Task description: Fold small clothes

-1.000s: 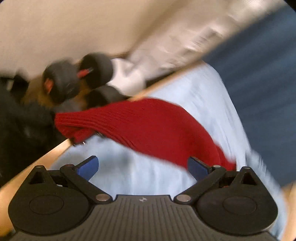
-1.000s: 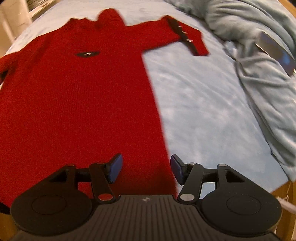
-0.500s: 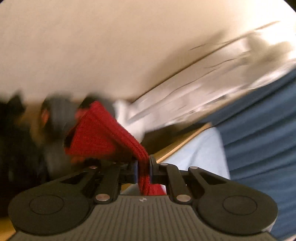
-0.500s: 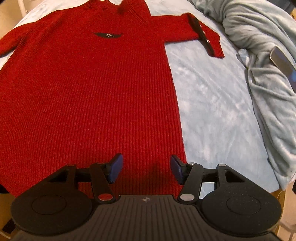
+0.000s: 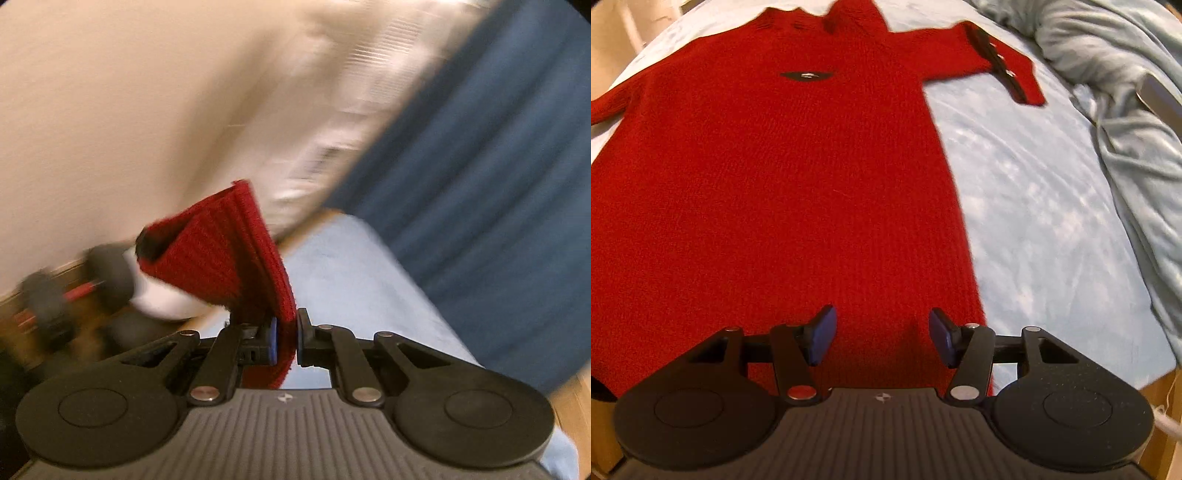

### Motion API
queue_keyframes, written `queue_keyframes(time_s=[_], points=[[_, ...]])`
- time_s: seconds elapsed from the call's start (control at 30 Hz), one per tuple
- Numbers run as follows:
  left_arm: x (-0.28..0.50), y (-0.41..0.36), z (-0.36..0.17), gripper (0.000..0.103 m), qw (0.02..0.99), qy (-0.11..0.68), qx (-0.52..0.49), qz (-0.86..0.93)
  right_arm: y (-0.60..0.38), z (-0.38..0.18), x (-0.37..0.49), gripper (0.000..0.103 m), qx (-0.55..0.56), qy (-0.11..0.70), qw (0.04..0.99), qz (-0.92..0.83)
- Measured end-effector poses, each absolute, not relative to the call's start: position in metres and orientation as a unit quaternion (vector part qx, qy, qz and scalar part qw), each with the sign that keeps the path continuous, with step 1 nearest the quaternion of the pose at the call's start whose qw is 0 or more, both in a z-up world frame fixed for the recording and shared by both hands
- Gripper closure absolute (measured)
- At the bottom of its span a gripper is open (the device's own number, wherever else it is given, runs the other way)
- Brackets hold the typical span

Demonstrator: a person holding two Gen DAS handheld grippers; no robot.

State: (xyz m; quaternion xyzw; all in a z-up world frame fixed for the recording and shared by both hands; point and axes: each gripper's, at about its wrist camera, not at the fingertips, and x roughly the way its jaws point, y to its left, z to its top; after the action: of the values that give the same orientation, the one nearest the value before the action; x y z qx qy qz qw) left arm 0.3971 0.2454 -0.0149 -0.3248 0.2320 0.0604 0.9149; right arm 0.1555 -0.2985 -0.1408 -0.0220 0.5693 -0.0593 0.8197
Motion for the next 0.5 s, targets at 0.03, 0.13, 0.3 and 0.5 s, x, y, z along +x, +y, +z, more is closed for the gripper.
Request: queue_keyframes(time_s=[0.03,0.13,0.3,0.5], points=[[0.407,0.213,0.002,0.093,0.923,0.226,-0.309,0.026,-0.302,-0.142,0.153,0.047,-0.017,0.568,0.82,-0.062],[0.425,0.106,0.038,0.093,0.936,0.219,-0.262,-0.09,-0.31,-0.145,0.146,0.047,-0.003,0.568,0.821,-0.063],[0.415,-0.054,-0.011,0.021,0.904,0.306,-0.168,-0.248,-0.326,-0.151,0.144,0.047,0.008,0.573,0.816,-0.073],[0.395,-0.009,-0.117,0.002,0.894,0.383,-0.163,-0.165,-0.349,-0.158,0.159,0.047,0.012,0.568,0.819,-0.081]])
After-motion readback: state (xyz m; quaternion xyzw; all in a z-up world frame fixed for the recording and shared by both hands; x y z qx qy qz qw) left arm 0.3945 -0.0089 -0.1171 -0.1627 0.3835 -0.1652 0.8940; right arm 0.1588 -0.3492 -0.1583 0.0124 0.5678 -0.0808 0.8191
